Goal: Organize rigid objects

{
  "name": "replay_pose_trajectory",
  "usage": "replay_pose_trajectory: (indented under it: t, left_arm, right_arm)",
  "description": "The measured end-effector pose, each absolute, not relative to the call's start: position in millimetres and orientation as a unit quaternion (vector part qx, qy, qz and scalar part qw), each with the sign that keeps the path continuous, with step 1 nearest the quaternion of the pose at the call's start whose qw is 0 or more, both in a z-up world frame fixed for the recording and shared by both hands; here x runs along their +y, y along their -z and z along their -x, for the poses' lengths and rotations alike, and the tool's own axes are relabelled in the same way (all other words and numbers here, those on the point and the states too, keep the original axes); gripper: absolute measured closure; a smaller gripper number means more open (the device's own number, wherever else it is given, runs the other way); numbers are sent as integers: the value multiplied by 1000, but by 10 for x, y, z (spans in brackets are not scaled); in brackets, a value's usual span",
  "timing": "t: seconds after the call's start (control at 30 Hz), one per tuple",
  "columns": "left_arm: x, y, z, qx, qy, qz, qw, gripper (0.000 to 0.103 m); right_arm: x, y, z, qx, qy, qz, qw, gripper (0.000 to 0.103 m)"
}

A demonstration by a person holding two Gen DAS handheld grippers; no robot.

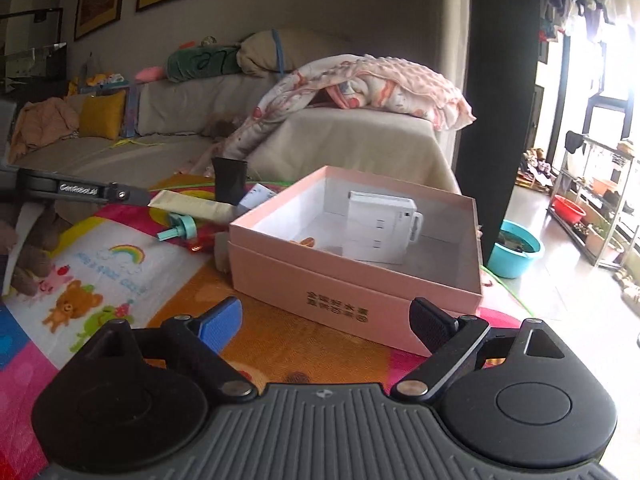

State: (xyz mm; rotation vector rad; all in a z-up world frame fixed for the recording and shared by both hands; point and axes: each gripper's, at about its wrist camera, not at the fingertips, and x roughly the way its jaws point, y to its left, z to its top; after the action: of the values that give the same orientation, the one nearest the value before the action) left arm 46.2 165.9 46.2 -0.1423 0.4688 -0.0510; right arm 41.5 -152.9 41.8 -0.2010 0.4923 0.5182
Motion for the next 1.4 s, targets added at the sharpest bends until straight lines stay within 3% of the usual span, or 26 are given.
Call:
replay_pose_trajectory:
  t: [0.3,0.5,0.67,0.77,0.83,0.93,1.03,1.13,1.4]
  left_arm:
    - [1990,-396,-765,217,-3,138,966,73]
    - [2153,-351,-793,224,12,153,962,73]
    - [2364,-403,-969,219,16,173,960,73]
    - [2443,-369,-1112,221,24,186,957,73]
    - [2514,-377,-1249,214,36,207,954,73]
    - [2598,-431,-1582,216,56,241,944,73]
    - [2590,-438,-1999,251,82,254,931,73]
    - [2448,-340,-2274,300,116,228,919,73]
    - [2333,-212,-1876,307,245,218,893,78]
  right_arm:
    - [-1074,-699,-732,263,-305,104,909,12]
    - [-399,-1153,-1461,304,-332,78,890,11]
    - [189,-1179,-2093,335,-299,95,888,11]
    - [390,-1057,-2489,368,-268,87,886,26]
    - [488,-933,-2739,403,-252,75,877,58]
    - [641,-738,-2959,426,-216,107,872,73]
    - [827,-588,-3010,413,-199,184,869,77]
    - [877,-504,-3099,434,-202,193,856,77]
    - [952,-454,-3330,468,-169,215,840,77]
